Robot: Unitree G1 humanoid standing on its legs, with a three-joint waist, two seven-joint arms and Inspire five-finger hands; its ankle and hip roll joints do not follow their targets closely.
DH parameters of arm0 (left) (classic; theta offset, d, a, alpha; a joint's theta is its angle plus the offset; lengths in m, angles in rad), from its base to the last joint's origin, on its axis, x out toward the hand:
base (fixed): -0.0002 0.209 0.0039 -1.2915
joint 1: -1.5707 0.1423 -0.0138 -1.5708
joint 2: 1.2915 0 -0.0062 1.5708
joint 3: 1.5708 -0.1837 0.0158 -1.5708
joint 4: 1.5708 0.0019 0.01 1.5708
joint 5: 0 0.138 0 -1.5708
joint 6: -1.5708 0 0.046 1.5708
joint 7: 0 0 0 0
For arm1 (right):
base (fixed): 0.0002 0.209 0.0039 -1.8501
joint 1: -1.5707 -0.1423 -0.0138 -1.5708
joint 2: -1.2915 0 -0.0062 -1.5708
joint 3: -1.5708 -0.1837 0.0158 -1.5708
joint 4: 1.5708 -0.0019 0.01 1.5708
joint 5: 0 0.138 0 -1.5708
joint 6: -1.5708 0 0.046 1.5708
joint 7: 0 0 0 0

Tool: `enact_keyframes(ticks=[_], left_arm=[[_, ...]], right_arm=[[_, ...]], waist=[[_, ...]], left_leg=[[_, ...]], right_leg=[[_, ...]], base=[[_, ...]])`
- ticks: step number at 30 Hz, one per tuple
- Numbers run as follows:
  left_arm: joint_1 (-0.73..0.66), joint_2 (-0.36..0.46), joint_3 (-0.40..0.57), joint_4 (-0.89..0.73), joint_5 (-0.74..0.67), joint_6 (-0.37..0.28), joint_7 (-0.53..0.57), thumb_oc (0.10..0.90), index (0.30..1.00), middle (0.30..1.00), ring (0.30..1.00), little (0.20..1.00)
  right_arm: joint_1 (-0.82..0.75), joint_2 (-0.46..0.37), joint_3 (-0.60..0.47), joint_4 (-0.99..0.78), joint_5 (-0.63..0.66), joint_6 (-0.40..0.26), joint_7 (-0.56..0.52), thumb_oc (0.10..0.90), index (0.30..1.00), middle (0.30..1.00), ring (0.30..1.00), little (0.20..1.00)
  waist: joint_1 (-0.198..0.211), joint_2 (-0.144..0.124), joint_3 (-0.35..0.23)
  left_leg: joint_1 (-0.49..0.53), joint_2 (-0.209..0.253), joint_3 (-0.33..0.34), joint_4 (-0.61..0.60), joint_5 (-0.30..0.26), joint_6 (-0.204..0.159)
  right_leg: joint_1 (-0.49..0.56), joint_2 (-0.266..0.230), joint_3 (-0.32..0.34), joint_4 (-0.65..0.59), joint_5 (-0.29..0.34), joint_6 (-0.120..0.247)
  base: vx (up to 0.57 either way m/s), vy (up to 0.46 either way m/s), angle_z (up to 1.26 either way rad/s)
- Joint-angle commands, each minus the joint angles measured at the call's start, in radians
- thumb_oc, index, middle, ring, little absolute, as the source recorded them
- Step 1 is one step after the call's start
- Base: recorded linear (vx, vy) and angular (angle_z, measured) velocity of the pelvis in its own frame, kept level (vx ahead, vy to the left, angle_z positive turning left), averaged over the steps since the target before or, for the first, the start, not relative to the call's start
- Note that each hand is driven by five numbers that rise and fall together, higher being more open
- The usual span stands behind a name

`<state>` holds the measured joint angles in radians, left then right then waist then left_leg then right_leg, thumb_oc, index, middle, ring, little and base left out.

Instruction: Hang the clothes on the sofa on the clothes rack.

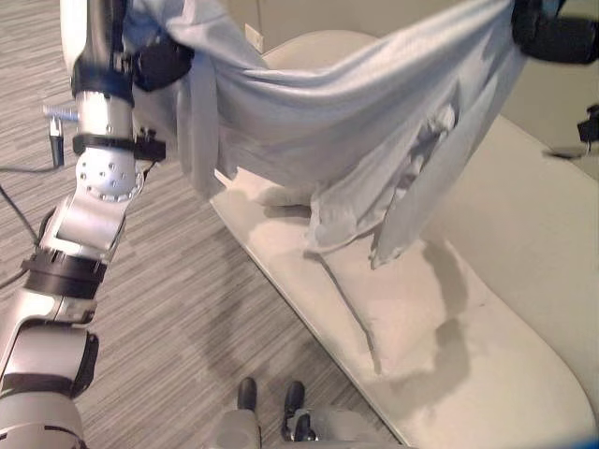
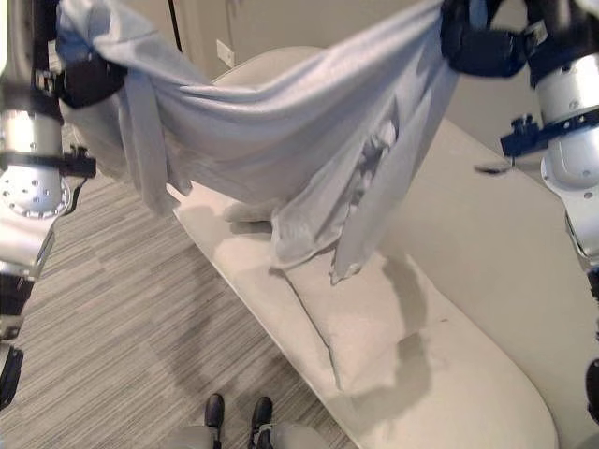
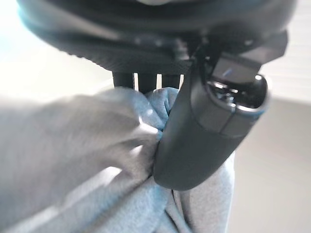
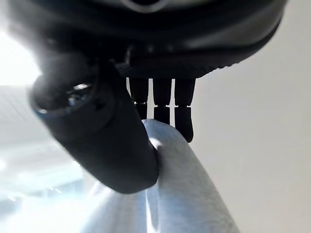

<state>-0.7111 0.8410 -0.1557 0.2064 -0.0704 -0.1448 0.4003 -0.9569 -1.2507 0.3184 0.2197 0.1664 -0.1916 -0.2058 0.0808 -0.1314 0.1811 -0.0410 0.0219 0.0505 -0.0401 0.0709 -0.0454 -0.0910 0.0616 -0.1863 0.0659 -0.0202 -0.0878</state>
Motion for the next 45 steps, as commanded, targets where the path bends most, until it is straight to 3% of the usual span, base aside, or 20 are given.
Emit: enact_keyframes(ticks=[1, 3, 9, 10, 12, 15, 16, 18, 20, 21, 23, 27, 28, 29, 32, 34, 35, 37, 42, 45], left_arm=[[-0.149, 0.033, 0.049, -0.039, -0.013, -0.079, 0.048, 0.400, 0.300, 0.300, 0.300, 0.300], [-0.158, 0.026, 0.045, -0.041, -0.015, -0.083, 0.050, 0.400, 0.300, 0.300, 0.300, 0.300], [-0.202, 0.029, 0.024, 0.013, -0.041, -0.088, 0.075, 0.400, 0.300, 0.300, 0.300, 0.300], [-0.195, 0.026, 0.023, 0.014, -0.034, -0.085, 0.070, 0.400, 0.300, 0.300, 0.300, 0.300], [-0.185, 0.027, 0.014, -0.007, -0.028, -0.082, 0.051, 0.400, 0.300, 0.300, 0.300, 0.300], [-0.168, 0.067, -0.008, -0.040, -0.010, -0.072, 0.031, 0.400, 0.300, 0.300, 0.300, 0.300], [-0.156, 0.083, -0.006, -0.049, 0.003, -0.071, 0.025, 0.400, 0.300, 0.300, 0.300, 0.300], [-0.139, 0.063, 0.010, -0.063, 0.007, -0.068, 0.011, 0.400, 0.300, 0.300, 0.300, 0.300], [-0.145, 0.053, 0.012, -0.053, 0.010, -0.067, 0.006, 0.400, 0.300, 0.300, 0.300, 0.300], [-0.137, 0.036, 0.016, -0.054, 0.009, -0.068, 0.002, 0.400, 0.300, 0.300, 0.300, 0.300], [-0.117, -0.021, 0.024, -0.053, 0.026, -0.063, -0.019, 0.400, 0.300, 0.300, 0.300, 0.300], [-0.122, -0.080, 0.003, -0.060, 0.036, -0.073, -0.022, 0.400, 0.300, 0.300, 0.300, 0.300], [-0.085, -0.142, -0.002, -0.083, 0.016, -0.077, -0.036, 0.400, 0.300, 0.300, 0.300, 0.300], [-0.071, -0.156, 0.008, -0.105, -0.007, -0.087, -0.046, 0.400, 0.300, 0.300, 0.300, 0.300], [-0.050, -0.146, 0.023, -0.103, -0.009, -0.087, -0.047, 0.400, 0.300, 0.300, 0.300, 0.300], [-0.032, -0.134, 0.045, -0.106, -0.014, -0.079, -0.048, 0.400, 0.300, 0.300, 0.300, 0.300], [-0.029, -0.121, 0.054, -0.106, -0.008, -0.076, -0.048, 0.400, 0.300, 0.300, 0.300, 0.300], [0.010, -0.071, 0.082, -0.115, 0.007, -0.070, -0.038, 0.400, 0.300, 0.300, 0.300, 0.300], [0.027, -0.068, 0.091, -0.141, 0.010, -0.072, -0.029, 0.400, 0.300, 0.300, 0.300, 0.300], [0.069, -0.018, 0.135, -0.213, 0.020, -0.087, -0.043, 0.400, 0.300, 0.300, 0.300, 0.300]], right_arm=[[-0.095, -0.034, -0.064, 0.078, 0.046, -0.020, -0.080, 0.400, 0.300, 0.300, 0.300, 0.300], [-0.090, -0.041, -0.058, 0.073, 0.037, -0.013, -0.076, 0.400, 0.300, 0.300, 0.300, 0.300], [-0.067, -0.070, -0.070, 0.082, 0.014, -0.005, -0.108, 0.400, 0.300, 0.300, 0.300, 0.300], [0.025, -0.070, -0.142, 0.056, -0.007, 0.006, -0.108, 0.400, 0.300, 0.300, 0.300, 0.300], [0.077, -0.058, -0.181, 0.039, -0.029, 0.015, -0.098, 0.400, 0.300, 0.300, 0.300, 0.300], [0.135, -0.025, -0.236, 0.016, -0.053, 0.031, -0.096, 0.400, 0.300, 0.300, 0.300, 0.300], [0.140, -0.021, -0.238, 0.019, -0.052, 0.031, -0.095, 0.400, 0.300, 0.300, 0.300, 0.300], [0.174, -0.029, -0.271, 0.002, -0.037, 0.027, -0.077, 0.400, 0.300, 0.300, 0.300, 0.300], [0.170, -0.034, -0.282, -0.001, -0.019, 0.020, -0.073, 0.400, 0.300, 0.300, 0.300, 0.300], [0.177, -0.040, -0.294, -0.004, -0.008, 0.009, -0.072, 0.400, 0.300, 0.300, 0.300, 0.300], [0.259, -0.069, -0.360, -0.011, -0.014, 0.010, -0.071, 0.400, 0.300, 0.300, 0.300, 0.300], [0.326, -0.100, -0.419, -0.035, -0.006, 0.001, -0.061, 0.400, 0.300, 0.300, 0.300, 0.300], [0.410, -0.126, -0.484, -0.050, 0.001, -0.001, -0.047, 0.400, 0.300, 0.300, 0.300, 0.300], [0.443, -0.140, -0.531, -0.081, 0.014, 0.002, -0.037, 0.400, 0.300, 0.300, 0.300, 0.300], [0.448, -0.123, -0.539, -0.064, 0.021, -0.002, -0.043, 0.400, 0.300, 0.300, 0.300, 0.300], [0.473, -0.094, -0.550, -0.075, 0.025, 0.007, -0.027, 0.400, 0.300, 0.300, 0.300, 0.300], [0.466, -0.089, -0.540, -0.100, 0.016, 0.003, -0.018, 0.400, 0.300, 0.300, 0.300, 0.300], [0.431, -0.097, -0.514, -0.081, 0.024, -0.013, -0.029, 0.400, 0.300, 0.300, 0.300, 0.300], [0.460, -0.071, -0.528, -0.067, 0.002, 0.005, -0.037, 0.400, 0.300, 0.300, 0.300, 0.300], [0.440, -0.022, -0.499, -0.084, -0.032, 0.020, -0.024, 0.400, 0.300, 0.300, 0.300, 0.300]], waist=[[-0.021, -0.039, -0.080], [-0.034, -0.042, -0.088], [-0.062, -0.023, -0.123], [-0.070, 0.024, -0.154], [-0.068, 0.031, -0.161], [-0.057, 0.031, -0.143], [-0.068, 0.036, -0.137], [-0.116, 0.065, -0.115], [-0.134, 0.083, -0.096], [-0.157, 0.093, -0.071], [-0.218, 0.076, -0.062], [-0.236, 0.068, -0.092], [-0.274, 0.083, -0.108], [-0.257, 0.068, -0.078], [-0.237, 0.035, -0.074], [-0.212, 0.020, -0.074], [-0.193, 0.017, -0.073], [-0.147, 0.024, -0.077], [-0.143, 0.052, -0.101], [-0.120, 0.073, -0.141]], left_leg=[[-0.002, 0.002, 0.076, 0.128, -0.156, -0.052], [-0.020, 0.096, 0.155, 0.116, -0.136, -0.068], [-0.047, 0.347, 0.187, -0.030, 0.048, -0.130], [-0.047, 0.350, 0.233, -0.042, 0.066, -0.153], [-0.036, 0.289, 0.242, -0.035, 0.036, -0.145], [0.021, 0.144, 0.262, -0.044, -0.054, -0.059], [0.033, 0.107, 0.264, -0.047, -0.078, -0.034], [0.080, 0.053, 0.256, -0.047, -0.115, 0.001], [0.122, 0.033, 0.233, -0.047, -0.157, 0.003], [0.164, 0.015, 0.230, -0.047, -0.181, 0.002], [0.232, -0.031, 0.181, -0.047, -0.234, -0.016], [0.267, -0.061, 0.157, -0.047, -0.277, -0.014], [0.294, -0.045, 0.152, 0.038, -0.276, -0.043], [0.135, 0.013, 0.130, 0.466, -0.122, -0.151], [0.032, 0.046, 0.155, 0.680, -0.064, -0.184], [-0.037, 0.118, 0.224, 0.637, -0.111, -0.138], [-0.043, 0.135, 0.234, 0.454, -0.163, -0.092], [-0.087, 0.140, 0.149, -0.025, -0.021, -0.096], [-0.115, 0.135, 0.118, -0.047, 0.011, -0.121], [-0.035, 0.078, 0.163, -0.047, 0.004, -0.075]], right_leg=[[0.149, -0.124, -0.102, -0.138, -0.001, 0.201], [0.150, -0.156, -0.130, -0.142, 0.006, 0.215], [0.166, -0.248, -0.169, -0.153, -0.035, 0.258], [0.230, -0.276, -0.212, -0.150, -0.023, 0.274], [0.249, -0.348, -0.226, -0.105, 0.040, 0.291], [0.209, -0.508, -0.226, 0.118, 0.235, 0.304], [0.177, -0.521, -0.197, 0.190, 0.245, 0.303], [0.041, -0.419, -0.085, 0.319, 0.163, 0.254], [-0.031, -0.351, -0.079, 0.290, 0.083, 0.251], [-0.103, -0.277, -0.122, 0.182, 0.072, 0.240], [-0.192, -0.153, -0.151, -0.149, 0.151, 0.303], [-0.148, -0.147, -0.174, -0.153, 0.139, 0.284], [-0.104, -0.148, -0.170, -0.153, 0.146, 0.262], [0.016, -0.148, -0.170, -0.153, 0.114, 0.211], [0.069, -0.136, -0.158, -0.153, 0.061, 0.183], [0.123, -0.136, -0.147, -0.153, 0.029, 0.178], [0.144, -0.141, -0.121, -0.153, 0.012, 0.183], [0.222, -0.128, -0.073, -0.153, -0.063, 0.183], [0.281, -0.113, -0.024, -0.153, -0.083, 0.188], [0.304, -0.195, 0.005, -0.102, -0.037, 0.225]], base=[[0.01, 0.222, 0.64], [0.09, 0.266, 0.79], [0.23, 0.373, 0.24], [0.66, 0.760, 0.33], [0.54, 0.649, 0.33], [0.46, 0.668, 0.21], [0.53, 0.771, 0.38], [0.43, 0.565, 0.32], [0.46, 0.303, 0.36], [0.66, 0.146, 0.33], [0.85, 0.079, 0.25], [0.55, -0.031, 1.01], [1.01, -0.330, 1.83], [0.85, -0.308, 1.84], [0.45, -0.270, 0.42], [0.48, -0.093, -0.47], [0.62, 0.109, -0.72], [0.66, 0.127, -0.96], [0.40, 0.070, -0.71], [0.55, 0.280, -1.25]])
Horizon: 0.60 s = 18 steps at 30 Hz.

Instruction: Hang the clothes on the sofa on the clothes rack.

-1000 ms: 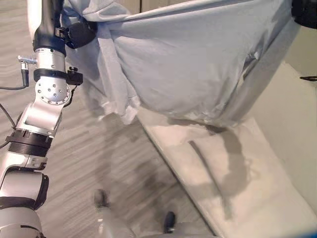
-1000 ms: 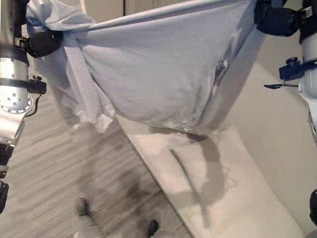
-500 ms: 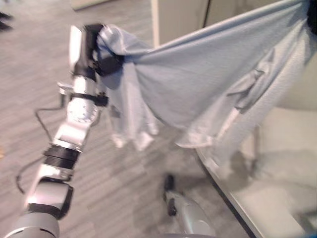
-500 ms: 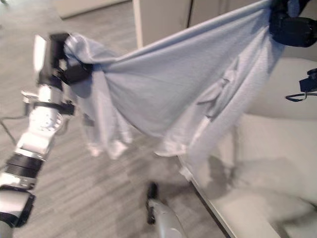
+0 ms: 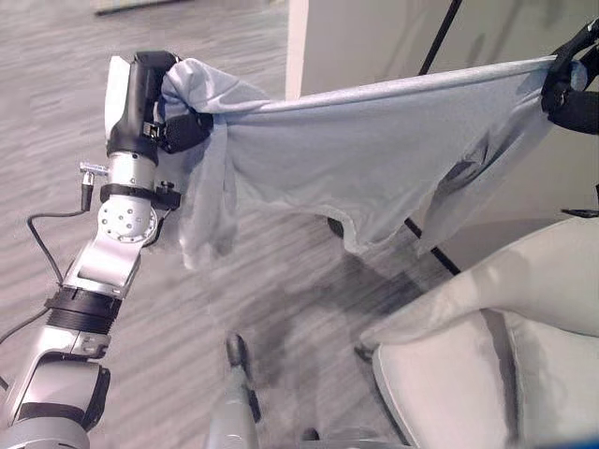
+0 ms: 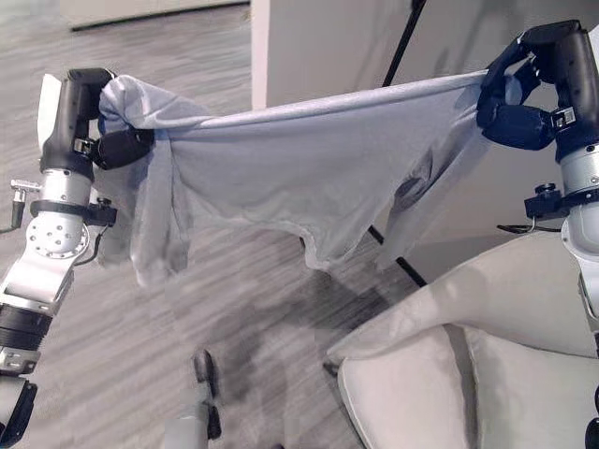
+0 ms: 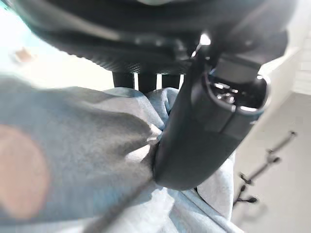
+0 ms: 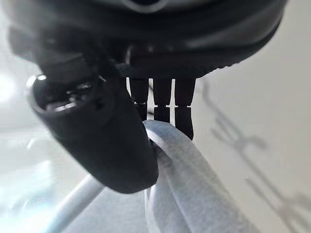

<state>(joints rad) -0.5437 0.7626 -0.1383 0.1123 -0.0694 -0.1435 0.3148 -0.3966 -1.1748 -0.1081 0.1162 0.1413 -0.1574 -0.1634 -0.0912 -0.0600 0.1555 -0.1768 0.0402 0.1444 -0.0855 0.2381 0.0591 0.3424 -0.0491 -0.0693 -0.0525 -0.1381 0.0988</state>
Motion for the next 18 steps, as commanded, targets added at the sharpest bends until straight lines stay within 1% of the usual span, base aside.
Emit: enact_keyframes(ticks=[1, 2, 3, 4, 5, 7, 8, 9, 10, 11, 12, 13, 14, 15, 16, 17, 18], left_arm=[[-0.097, 0.061, 0.119, -0.119, 0.018, -0.089, 0.042, 0.400, 0.300, 0.300, 0.300, 0.300], [-0.099, 0.069, 0.120, -0.126, 0.016, -0.093, 0.043, 0.400, 0.300, 0.300, 0.300, 0.300], [-0.123, 0.093, 0.108, -0.145, 0.019, -0.098, 0.046, 0.400, 0.300, 0.300, 0.300, 0.300], [-0.124, 0.095, 0.109, -0.144, 0.018, -0.098, 0.046, 0.400, 0.300, 0.300, 0.300, 0.300], [-0.128, 0.102, 0.111, -0.153, 0.020, -0.097, 0.047, 0.400, 0.300, 0.300, 0.300, 0.300], [-0.141, 0.115, 0.115, -0.164, 0.023, -0.098, 0.051, 0.400, 0.300, 0.300, 0.300, 0.300], [-0.151, 0.126, 0.117, -0.166, 0.022, -0.097, 0.052, 0.400, 0.300, 0.300, 0.300, 0.300], [-0.159, 0.142, 0.124, -0.176, 0.024, -0.097, 0.054, 0.400, 0.300, 0.300, 0.300, 0.300], [-0.158, 0.152, 0.126, -0.182, 0.023, -0.098, 0.051, 0.400, 0.300, 0.300, 0.300, 0.300], [-0.157, 0.153, 0.129, -0.183, 0.022, -0.097, 0.050, 0.400, 0.300, 0.300, 0.300, 0.300], [-0.151, 0.161, 0.138, -0.187, 0.023, -0.097, 0.051, 0.400, 0.300, 0.300, 0.300, 0.300], [-0.141, 0.165, 0.150, -0.195, 0.024, -0.096, 0.047, 0.400, 0.300, 0.300, 0.300, 0.300], [-0.128, 0.169, 0.166, -0.204, 0.024, -0.098, 0.047, 0.400, 0.300, 0.300, 0.300, 0.300], [-0.113, 0.172, 0.192, -0.215, 0.031, -0.099, 0.047, 0.400, 0.300, 0.300, 0.300, 0.300], [-0.110, 0.172, 0.195, -0.218, 0.032, -0.099, 0.047, 0.400, 0.300, 0.300, 0.300, 0.300], [-0.099, 0.165, 0.205, -0.228, 0.040, -0.108, 0.041, 0.400, 0.300, 0.300, 0.300, 0.300], [-0.096, 0.163, 0.205, -0.231, 0.041, -0.107, 0.041, 0.400, 0.300, 0.300, 0.300, 0.300]], right_arm=[[-0.123, -0.097, -0.069, 0.020, -0.008, -0.013, -0.066, 0.400, 0.300, 0.300, 0.300, 0.300], [-0.132, -0.094, -0.060, 0.019, -0.012, -0.012, -0.067, 0.400, 0.300, 0.300, 0.300, 0.300], [-0.170, -0.087, -0.033, 0.016, -0.019, -0.015, -0.073, 0.400, 0.300, 0.300, 0.300, 0.300], [-0.177, -0.086, -0.028, 0.018, -0.020, -0.015, -0.073, 0.400, 0.300, 0.300, 0.300, 0.300], [-0.192, -0.082, -0.019, 0.016, -0.019, -0.012, -0.070, 0.400, 0.300, 0.300, 0.300, 0.300], [-0.216, -0.066, -0.004, 0.020, -0.020, -0.016, -0.076, 0.400, 0.300, 0.300, 0.300, 0.300], [-0.219, -0.067, -0.003, 0.016, -0.023, -0.013, -0.077, 0.400, 0.300, 0.300, 0.300, 0.300], [-0.231, -0.072, -0.002, 0.001, -0.024, -0.013, -0.076, 0.400, 0.300, 0.300, 0.300, 0.300], [-0.240, -0.075, 0.002, -0.006, -0.021, -0.013, -0.077, 0.400, 0.300, 0.300, 0.300, 0.300], [-0.244, -0.074, 0.005, -0.005, -0.021, -0.013, -0.077, 0.400, 0.300, 0.300, 0.300, 0.300], [-0.255, -0.073, 0.012, -0.005, -0.017, -0.015, -0.079, 0.400, 0.300, 0.300, 0.300, 0.300], [-0.258, -0.072, 0.013, -0.003, -0.015, -0.014, -0.080, 0.400, 0.300, 0.300, 0.300, 0.300], [-0.256, -0.070, 0.012, -0.007, -0.012, -0.018, -0.081, 0.400, 0.300, 0.300, 0.300, 0.300], [-0.249, -0.077, -0.001, -0.009, -0.015, -0.018, -0.084, 0.400, 0.300, 0.300, 0.300, 0.300], [-0.247, -0.077, -0.003, -0.010, -0.015, -0.018, -0.085, 0.400, 0.300, 0.300, 0.300, 0.300], [-0.227, -0.085, -0.014, -0.010, -0.015, -0.017, -0.074, 0.400, 0.300, 0.300, 0.300, 0.300], [-0.222, -0.085, -0.017, -0.011, -0.015, -0.018, -0.073, 0.400, 0.300, 0.300, 0.300, 0.300]], waist=[[0.055, 0.001, -0.115], [0.059, 0.004, -0.115], [0.062, 0.015, -0.107], [0.063, 0.016, -0.106], [0.060, 0.024, -0.099], [0.052, 0.030, -0.090], [0.049, 0.032, -0.089], [0.049, 0.033, -0.081], [0.046, 0.036, -0.079], [0.047, 0.039, -0.079], [0.048, 0.041, -0.078], [0.046, 0.044, -0.078], [0.044, 0.043, -0.076], [0.037, 0.039, -0.076], [0.038, 0.039, -0.076], [0.032, 0.028, -0.090], [0.035, 0.027, -0.090]], left_leg=[[0.103, 0.058, 0.075, -0.002, -0.165, -0.177], [0.119, 0.048, 0.092, -0.002, -0.178, -0.162], [0.163, 0.022, 0.134, -0.002, -0.219, -0.127], [0.161, 0.022, 0.137, -0.002, -0.215, -0.124], [0.174, 0.017, 0.145, -0.002, -0.225, -0.116], [0.202, 0.011, 0.187, -0.002, -0.263, -0.106], [0.218, 0.010, 0.196, -0.002, -0.287, -0.111], [0.235, 0.009, 0.227, -0.002, -0.304, -0.115], [0.248, 0.016, 0.241, -0.002, -0.316, -0.119], [0.248, 0.020, 0.243, -0.002, -0.317, -0.121], [0.261, 0.024, 0.263, -0.002, -0.322, -0.126], [0.269, 0.028, 0.277, -0.002, -0.323, -0.130], [0.287, 0.034, 0.303, -0.002, -0.328, -0.136], [0.304, 0.039, 0.327, -0.002, -0.335, -0.140], [0.304, 0.039, 0.329, -0.002, -0.335, -0.140], [0.321, 0.028, 0.334, -0.002, -0.346, -0.139], [0.324, 0.027, 0.335, -0.002, -0.346, -0.140]], right_leg=[[-0.133, -0.088, -0.106, 0.022, 0.079, 0.041], [-0.150, -0.108, -0.104, 0.070, 0.092, 0.050], [-0.199, -0.160, -0.122, 0.218, 0.143, 0.072], [-0.206, -0.161, -0.118, 0.224, 0.144, 0.072], [-0.245, -0.182, -0.129, 0.296, 0.174, 0.071], [-0.305, -0.254, -0.206, 0.412, 0.220, 0.081], [-0.320, -0.284, -0.246, 0.424, 0.222, 0.090], [-0.346, -0.310, -0.336, 0.379, 0.199, 0.088], [-0.365, -0.300, -0.382, 0.337, 0.184, 0.091], [-0.364, -0.294, -0.383, 0.331, 0.184, 0.088], [-0.387, -0.280, -0.426, 0.273, 0.186, 0.092], [-0.392, -0.266, -0.448, 0.216, 0.189, 0.095], [-0.416, -0.256, -0.484, 0.152, 0.212, 0.103], [-0.430, -0.246, -0.505, 0.069, 0.237, 0.116], [-0.426, -0.242, -0.504, 0.059, 0.242, 0.116], [-0.396, -0.224, -0.492, 0.004, 0.253, 0.112], [-0.393, -0.223, -0.490, 0.000, 0.256, 0.113]], base=[[0.41, 0.294, -1.16], [0.25, 0.281, -0.84], [0.23, 0.277, -0.64], [0.19, 0.278, -0.64], [0.07, 0.160, -0.58], [0.16, 0.214, -0.66], [0.21, 0.169, -0.43], [0.21, 0.100, -0.41], [0.13, 0.045, -0.55], [0.11, -0.008, -0.56], [0.09, -0.040, -0.40], [0.14, -0.056, -0.27], [0.17, -0.119, -0.28], [0.13, -0.094, -0.39], [0.20, -0.126, -0.46], [0.12, -0.056, -0.27], [0.18, -0.109, -0.06]])
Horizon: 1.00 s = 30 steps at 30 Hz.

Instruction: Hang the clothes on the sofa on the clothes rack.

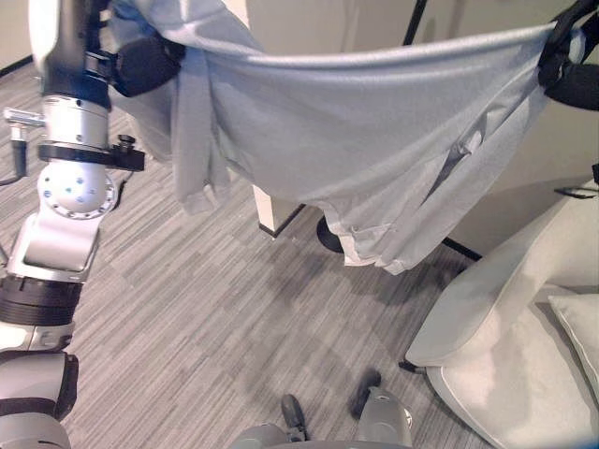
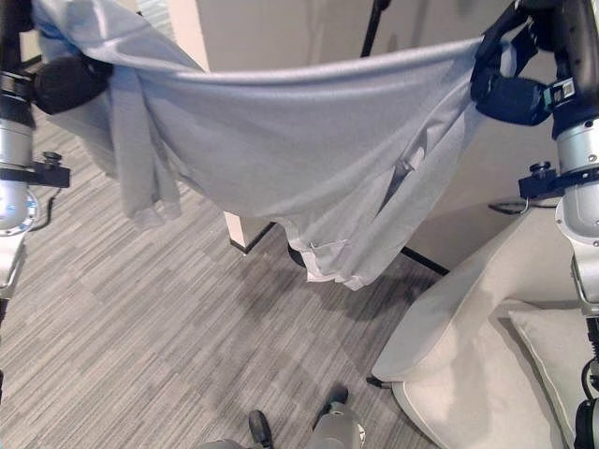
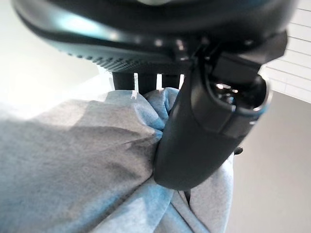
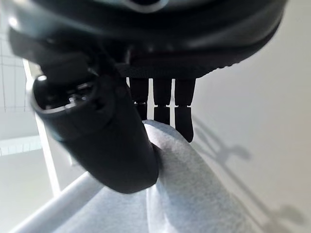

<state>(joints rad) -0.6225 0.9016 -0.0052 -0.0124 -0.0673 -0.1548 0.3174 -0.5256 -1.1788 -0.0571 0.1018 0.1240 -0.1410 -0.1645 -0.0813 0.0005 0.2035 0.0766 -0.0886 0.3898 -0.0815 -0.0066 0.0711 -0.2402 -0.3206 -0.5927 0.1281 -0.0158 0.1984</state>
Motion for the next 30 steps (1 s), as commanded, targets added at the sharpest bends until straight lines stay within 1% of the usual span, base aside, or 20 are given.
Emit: enact_keyframes(ticks=[1, 6, 10, 11, 12, 13, 14, 15, 16, 17, 19, 20, 23, 24, 25, 26, 27, 28, 29, 30], left_arm=[[-0.009, 0.014, 0.075, -0.111, 0.038, -0.101, 0.035, 0.400, 0.300, 0.300, 0.300, 0.300], [0.001, -0.020, 0.080, -0.115, 0.043, -0.102, 0.032, 0.400, 0.300, 0.300, 0.300, 0.300], [-0.009, -0.045, 0.074, -0.116, 0.030, -0.107, 0.036, 0.400, 0.300, 0.300, 0.300, 0.300], [-0.011, -0.073, 0.081, -0.118, 0.011, -0.111, 0.048, 0.400, 0.300, 0.300, 0.300, 0.300], [-0.010, -0.075, 0.081, -0.120, 0.010, -0.111, 0.048, 0.400, 0.300, 0.300, 0.300, 0.300], [0.012, -0.120, 0.109, -0.132, -0.019, -0.122, 0.070, 0.400, 0.300, 0.300, 0.300, 0.300], [0.029, -0.138, 0.124, -0.141, -0.029, -0.124, 0.072, 0.400, 0.300, 0.300, 0.300, 0.300], [0.035, -0.140, 0.128, -0.147, -0.029, -0.123, 0.071, 0.400, 0.300, 0.300, 0.300, 0.300], [0.056, -0.154, 0.145, -0.154, -0.041, -0.125, 0.080, 0.400, 0.300, 0.300, 0.300, 0.300], [0.060, -0.159, 0.151, -0.163, -0.047, -0.127, 0.083, 0.400, 0.300, 0.300, 0.300, 0.300], [0.068, -0.164, 0.163, -0.164, -0.051, -0.131, 0.092, 0.400, 0.300, 0.300, 0.300, 0.300], [0.080, -0.158, 0.180, -0.183, -0.058, -0.136, 0.099, 0.400, 0.300, 0.300, 0.300, 0.300], [0.088, -0.150, 0.200, -0.206, -0.048, -0.138, 0.111, 0.400, 0.300, 0.300, 0.300, 0.300], [0.088, -0.141, 0.204, -0.213, -0.039, -0.136, 0.116, 0.400, 0.300, 0.300, 0.300, 0.300], [0.086, -0.131, 0.206, -0.220, -0.032, -0.135, 0.125, 0.400, 0.300, 0.300, 0.300, 0.300], [0.086, -0.132, 0.206, -0.221, -0.031, -0.134, 0.127, 0.400, 0.300, 0.300, 0.300, 0.300], [0.083, -0.121, 0.212, -0.219, -0.024, -0.133, 0.139, 0.400, 0.300, 0.300, 0.300, 0.300], [0.057, -0.090, 0.208, -0.214, -0.004, -0.136, 0.172, 0.400, 0.300, 0.300, 0.300, 0.300], [0.054, -0.089, 0.207, -0.212, -0.002, -0.137, 0.175, 0.400, 0.300, 0.300, 0.300, 0.300], [0.052, -0.086, 0.214, -0.219, 0.002, -0.139, 0.184, 0.400, 0.300, 0.300, 0.300, 0.300]], right_arm=[[-0.085, -0.083, -0.072, -0.002, 0.007, -0.041, -0.070, 0.400, 0.300, 0.300, 0.300, 0.300], [-0.038, -0.089, -0.111, -0.035, 0.029, -0.065, -0.061, 0.400, 0.300, 0.300, 0.300, 0.300], [-0.026, -0.090, -0.133, -0.054, 0.035, -0.077, -0.062, 0.400, 0.300, 0.300, 0.300, 0.300], [-0.020, -0.086, -0.148, -0.069, 0.050, -0.086, -0.059, 0.400, 0.300, 0.300, 0.300, 0.300], [-0.013, -0.087, -0.156, -0.072, 0.051, -0.086, -0.058, 0.400, 0.300, 0.300, 0.300, 0.300], [-0.010, -0.077, -0.172, -0.087, 0.055, -0.095, -0.062, 0.400, 0.300, 0.300, 0.300, 0.300], [-0.007, -0.072, -0.178, -0.097, 0.059, -0.096, -0.061, 0.400, 0.300, 0.300, 0.300, 0.300], [-0.005, -0.072, -0.180, -0.100, 0.060, -0.095, -0.060, 0.400, 0.300, 0.300, 0.300, 0.300], [-0.019, -0.068, -0.171, -0.121, 0.075, -0.100, -0.050, 0.400, 0.300, 0.300, 0.300, 0.300], [-0.037, -0.063, -0.159, -0.130, 0.101, -0.102, -0.039, 0.400, 0.300, 0.300, 0.300, 0.300], [-0.046, -0.050, -0.153, -0.129, 0.127, -0.106, -0.031, 0.400, 0.300, 0.300, 0.300, 0.300], [-0.045, -0.056, -0.154, -0.141, 0.131, -0.104, -0.020, 0.400, 0.300, 0.300, 0.300, 0.300], [-0.050, -0.066, -0.154, -0.154, 0.137, -0.109, -0.017, 0.400, 0.300, 0.300, 0.300, 0.300], [-0.060, -0.075, -0.144, -0.148, 0.135, -0.117, -0.021, 0.400, 0.300, 0.300, 0.300, 0.300], [-0.075, -0.083, -0.133, -0.144, 0.135, -0.118, -0.027, 0.400, 0.300, 0.300, 0.300, 0.300], [-0.081, -0.085, -0.127, -0.141, 0.135, -0.119, -0.028, 0.400, 0.300, 0.300, 0.300, 0.300], [-0.108, -0.088, -0.108, -0.137, 0.134, -0.121, -0.031, 0.400, 0.300, 0.300, 0.300, 0.300], [-0.153, -0.090, -0.074, -0.103, 0.129, -0.122, -0.060, 0.400, 0.300, 0.300, 0.300, 0.300], [-0.160, -0.090, -0.068, -0.099, 0.128, -0.123, -0.062, 0.400, 0.300, 0.300, 0.300, 0.300], [-0.176, -0.066, -0.047, -0.084, 0.141, -0.123, -0.062, 0.400, 0.300, 0.300, 0.300, 0.300]], waist=[[0.027, -0.038, -0.144], [0.015, -0.029, -0.179], [0.009, -0.030, -0.178], [0.007, -0.041, -0.170], [0.007, -0.041, -0.168], [0.014, -0.058, -0.156], [0.019, -0.062, -0.149], [0.019, -0.057, -0.147], [0.045, -0.075, -0.130], [0.056, -0.079, -0.117], [0.059, -0.084, -0.106], [0.073, -0.099, -0.097], [0.083, -0.105, -0.100], [0.091, -0.108, -0.100], [0.107, -0.105, -0.099], [0.107, -0.106, -0.100], [0.126, -0.101, -0.099], [0.146, -0.090, -0.096], [0.145, -0.090, -0.096], [0.141, -0.068, -0.116]], left_leg=[[0.078, 0.156, 0.090, -0.006, -0.103, -0.153], [0.107, 0.178, 0.108, -0.006, -0.106, -0.166], [0.116, 0.198, 0.117, 0.021, -0.092, -0.184], [0.093, 0.222, 0.117, 0.107, -0.102, -0.202], [0.083, 0.232, 0.113, 0.131, -0.113, -0.206], [0.055, 0.269, 0.106, 0.253, -0.081, -0.228], [0.033, 0.300, 0.095, 0.343, -0.061, -0.242], [0.023, 0.316, 0.090, 0.371, -0.068, -0.251], [-0.015, 0.347, 0.033, 0.521, 0.004, -0.263], [-0.058, 0.363, -0.014, 0.618, 0.030, -0.276], [-0.102, 0.373, -0.046, 0.679, 0.023, -0.277], [-0.159, 0.332, -0.082, 0.649, -0.012, -0.240], [-0.175, 0.304, -0.105, 0.539, -0.036, -0.220], [-0.175, 0.291, -0.111, 0.452, -0.056, -0.211], [-0.188, 0.277, -0.147, 0.350, -0.048, -0.210], [-0.178, 0.272, -0.144, 0.328, -0.037, -0.210], [-0.185, 0.252, -0.199, 0.213, 0.010, -0.216], [-0.225, 0.232, -0.293, 0.056, 0.080, -0.241], [-0.221, 0.233, -0.293, 0.045, 0.088, -0.243], [-0.180, 0.227, -0.301, -0.006, 0.095, -0.244]], right_leg=[[0.203, 0.058, 0.046, -0.206, 0.138, 0.014], [0.234, 0.098, 0.060, -0.215, 0.110, 0.005], [0.256, 0.118, 0.062, -0.215, 0.082, -0.011], [0.276, 0.127, 0.065, -0.215, 0.056, -0.031], [0.278, 0.131, 0.063, -0.215, 0.051, -0.036], [0.303, 0.144, 0.072, -0.215, 0.021, -0.059], [0.317, 0.159, 0.078, -0.215, -0.002, -0.077], [0.319, 0.169, 0.078, -0.215, -0.008, -0.085], [0.345, 0.192, 0.104, -0.215, -0.042, -0.109], [0.361, 0.209, 0.117, -0.215, -0.058, -0.126], [0.370, 0.222, 0.121, -0.215, -0.070, -0.138], [0.372, 0.219, 0.132, -0.215, -0.057, -0.138], [0.374, 0.211, 0.154, -0.215, -0.053, -0.124], [0.374, 0.206, 0.163, -0.215, -0.051, -0.115], [0.380, 0.210, 0.176, -0.215, -0.055, -0.107], [0.379, 0.207, 0.176, -0.215, -0.055, -0.107], [0.386, 0.216, 0.193, -0.215, -0.062, -0.104], [0.407, 0.229, 0.228, -0.215, -0.078, -0.105], [0.406, 0.231, 0.228, -0.215, -0.079, -0.106], [0.409, 0.242, 0.243, -0.215, -0.081, -0.096]], base=[[0.18, -0.144, 0.05], [0.17, -0.156, -0.12], [0.11, -0.154, -0.19], [0.10, -0.194, -0.19], [0.16, -0.279, -0.03], [0.14, -0.227, -0.06], [0.14, -0.238, -0.08], [0.18, -0.228, -0.13], [0.17, -0.239, -0.44], [0.21, -0.264, -0.62], [0.05, -0.101, -0.59], [0.03, 0.022, -0.50], [0.08, 0.056, -0.39], [0.10, 0.090, -0.41], [0.10, 0.084, -0.29], [0.14, 0.076, -0.35], [0.25, 0.073, -0.46], [0.24, 0.070, -0.54], [0.33, 0.110, -0.67], [0.24, 0.122, -0.69]])
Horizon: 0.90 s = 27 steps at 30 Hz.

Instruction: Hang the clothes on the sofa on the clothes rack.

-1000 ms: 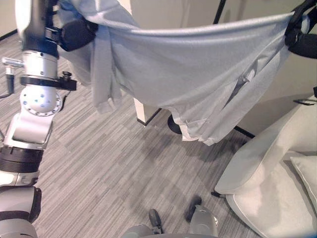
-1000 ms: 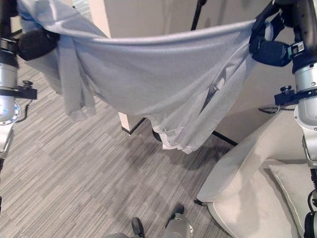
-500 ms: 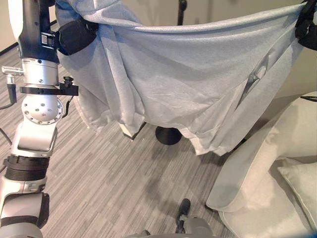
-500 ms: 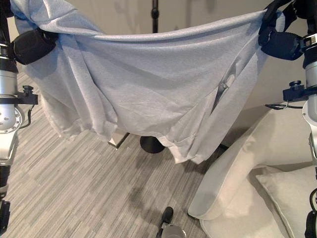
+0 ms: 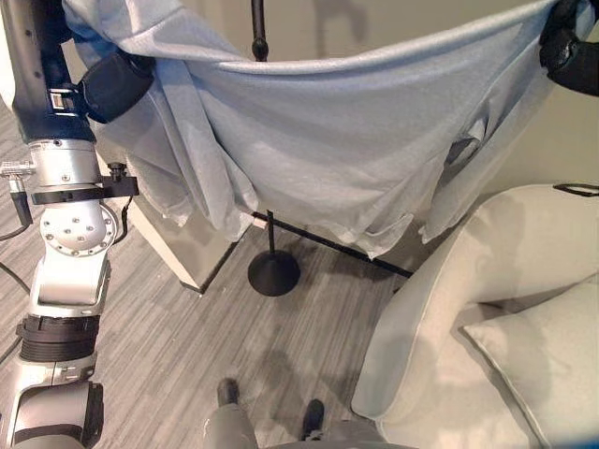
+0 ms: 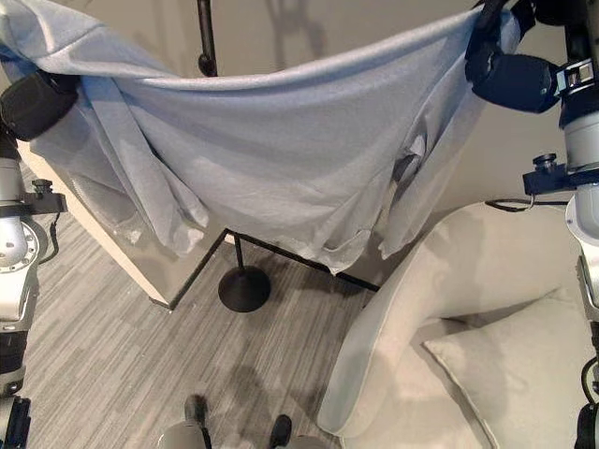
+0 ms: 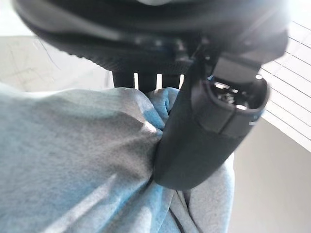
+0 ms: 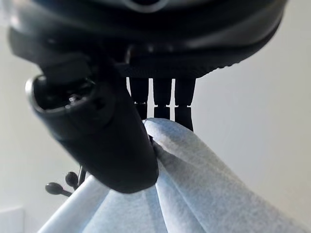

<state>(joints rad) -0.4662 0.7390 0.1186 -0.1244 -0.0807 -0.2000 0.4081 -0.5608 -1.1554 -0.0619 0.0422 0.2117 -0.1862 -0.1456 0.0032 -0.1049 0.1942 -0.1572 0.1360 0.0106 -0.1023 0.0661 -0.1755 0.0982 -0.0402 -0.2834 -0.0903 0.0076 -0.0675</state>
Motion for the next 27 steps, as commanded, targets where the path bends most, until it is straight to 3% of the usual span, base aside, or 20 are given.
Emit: enact_keyframes(ticks=[1, 7, 12, 14, 16, 17, 18, 19, 27], left_arm=[[-0.099, 0.080, 0.097, -0.118, 0.026, -0.099, 0.095, 0.400, 0.300, 0.300, 0.300, 0.300], [-0.131, 0.135, 0.097, -0.135, 0.075, -0.090, 0.128, 0.400, 0.300, 0.300, 0.300, 0.300], [-0.250, 0.240, 0.020, -0.096, 0.060, -0.079, 0.129, 0.400, 0.300, 0.300, 0.300, 0.300], [-0.310, 0.269, -0.024, -0.051, 0.048, -0.076, 0.125, 0.400, 0.300, 0.300, 0.300, 0.300], [-0.338, 0.281, -0.045, -0.025, 0.045, -0.075, 0.114, 0.400, 0.300, 0.300, 0.300, 0.300], [-0.335, 0.288, -0.054, -0.020, 0.054, -0.075, 0.114, 0.400, 0.300, 0.300, 0.300, 0.300], [-0.357, 0.299, -0.073, 0.041, 0.043, -0.072, 0.099, 0.400, 0.300, 0.300, 0.300, 0.300], [-0.365, 0.307, -0.085, 0.053, 0.044, -0.072, 0.096, 0.400, 0.300, 0.300, 0.300, 0.300], [-0.431, 0.303, -0.167, 0.233, 0.076, -0.018, 0.106, 0.400, 0.300, 0.300, 0.300, 0.300]], right_arm=[[-0.154, -0.084, -0.042, -0.028, 0.053, -0.079, -0.085, 0.400, 0.300, 0.300, 0.300, 0.300], [-0.327, -0.081, 0.106, 0.008, -0.021, -0.047, -0.124, 0.400, 0.300, 0.300, 0.300, 0.300], [-0.507, -0.123, 0.264, 0.085, -0.071, -0.020, -0.158, 0.400, 0.300, 0.300, 0.300, 0.300], [-0.609, -0.135, 0.347, 0.149, -0.063, -0.009, -0.168, 0.400, 0.300, 0.300, 0.300, 0.300], [-0.661, -0.145, 0.392, 0.196, -0.047, 0.000, -0.169, 0.400, 0.300, 0.300, 0.300, 0.300], [-0.696, -0.166, 0.424, 0.221, -0.062, 0.009, -0.181, 0.400, 0.300, 0.300, 0.300, 0.300], [-0.766, -0.149, 0.483, 0.299, -0.020, 0.012, -0.170, 0.400, 0.300, 0.300, 0.300, 0.300], [-0.785, -0.152, 0.508, 0.317, -0.013, 0.006, -0.169, 0.400, 0.300, 0.300, 0.300, 0.300], [-0.930, -0.110, 0.660, 0.451, 0.020, 0.015, -0.151, 0.400, 0.300, 0.300, 0.300, 0.300]], waist=[[0.054, 0.047, -0.120], [0.087, 0.034, -0.180], [0.097, 0.045, -0.156], [0.102, 0.049, -0.143], [0.101, 0.053, -0.138], [0.093, 0.050, -0.134], [0.089, 0.040, -0.148], [0.090, 0.033, -0.156], [0.091, 0.028, -0.190]], left_leg=[[0.069, -0.001, 0.084, 0.015, 0.025, 0.001], [0.158, -0.078, 0.178, 0.015, -0.053, 0.068], [0.192, -0.090, 0.237, 0.015, -0.085, 0.104], [0.210, -0.088, 0.250, 0.015, -0.111, 0.100], [0.208, -0.081, 0.270, 0.015, -0.103, 0.096], [0.205, -0.077, 0.269, 0.015, -0.103, 0.095], [0.209, -0.076, 0.268, 0.015, -0.105, 0.084], [0.210, -0.072, 0.269, 0.015, -0.102, 0.081], [0.222, -0.053, 0.263, 0.015, -0.098, 0.064]], right_leg=[[0.077, -0.040, -0.065, 0.003, -0.107, 0.176], [0.113, -0.138, -0.063, 0.021, -0.066, 0.229], [-0.005, -0.227, -0.107, 0.270, 0.016, 0.267], [-0.056, -0.260, -0.133, 0.298, 0.024, 0.277], [-0.070, -0.257, -0.174, 0.224, 0.028, 0.266], [-0.072, -0.239, -0.163, 0.185, 0.019, 0.259], [-0.040, -0.213, -0.128, 0.049, 0.050, 0.271], [-0.031, -0.204, -0.125, 0.017, 0.057, 0.271], [0.013, -0.170, -0.153, 0.003, 0.020, 0.266]], base=[[0.42, 0.245, -0.49], [0.31, 0.238, -0.48], [0.07, 0.153, -0.26], [0.07, 0.042, -0.45], [0.01, -0.042, -0.48], [0.04, -0.136, -0.20], [0.12, -0.155, 0.16], [0.14, -0.159, 0.04], [0.09, -0.054, -0.05]])
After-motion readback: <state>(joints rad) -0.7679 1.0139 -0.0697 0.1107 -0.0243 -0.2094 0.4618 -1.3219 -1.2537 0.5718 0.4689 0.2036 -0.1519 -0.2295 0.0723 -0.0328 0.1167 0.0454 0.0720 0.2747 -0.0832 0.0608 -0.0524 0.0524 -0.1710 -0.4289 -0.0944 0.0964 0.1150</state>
